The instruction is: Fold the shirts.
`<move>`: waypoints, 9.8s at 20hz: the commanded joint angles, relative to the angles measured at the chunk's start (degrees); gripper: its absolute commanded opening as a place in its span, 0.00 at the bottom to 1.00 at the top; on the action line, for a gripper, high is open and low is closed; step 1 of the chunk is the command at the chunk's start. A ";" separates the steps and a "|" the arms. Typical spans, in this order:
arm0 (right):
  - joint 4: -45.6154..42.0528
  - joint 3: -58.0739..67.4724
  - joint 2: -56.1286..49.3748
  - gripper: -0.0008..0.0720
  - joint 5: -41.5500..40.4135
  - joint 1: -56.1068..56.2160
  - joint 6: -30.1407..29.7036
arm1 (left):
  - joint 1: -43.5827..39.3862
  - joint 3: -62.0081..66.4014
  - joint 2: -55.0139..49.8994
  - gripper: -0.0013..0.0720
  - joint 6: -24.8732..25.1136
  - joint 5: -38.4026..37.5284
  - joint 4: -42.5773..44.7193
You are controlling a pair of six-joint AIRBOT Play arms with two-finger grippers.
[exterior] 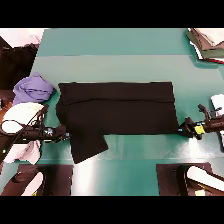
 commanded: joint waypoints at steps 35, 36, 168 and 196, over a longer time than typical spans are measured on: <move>-9.03 33.90 -9.42 0.04 -12.59 20.74 12.59 | -8.04 21.07 -16.59 0.05 -1.09 38.75 2.47; -9.01 34.56 -10.32 0.04 -13.64 21.11 12.63 | -8.04 22.36 -18.23 0.05 -1.09 39.23 2.47; 26.75 55.21 -28.52 0.03 -8.50 38.23 -3.45 | 0.50 70.38 -24.17 0.05 1.77 -10.38 20.98; 15.76 54.05 -2.10 0.03 -5.25 -26.91 -1.53 | 0.46 70.38 -24.17 0.05 1.97 -10.97 13.31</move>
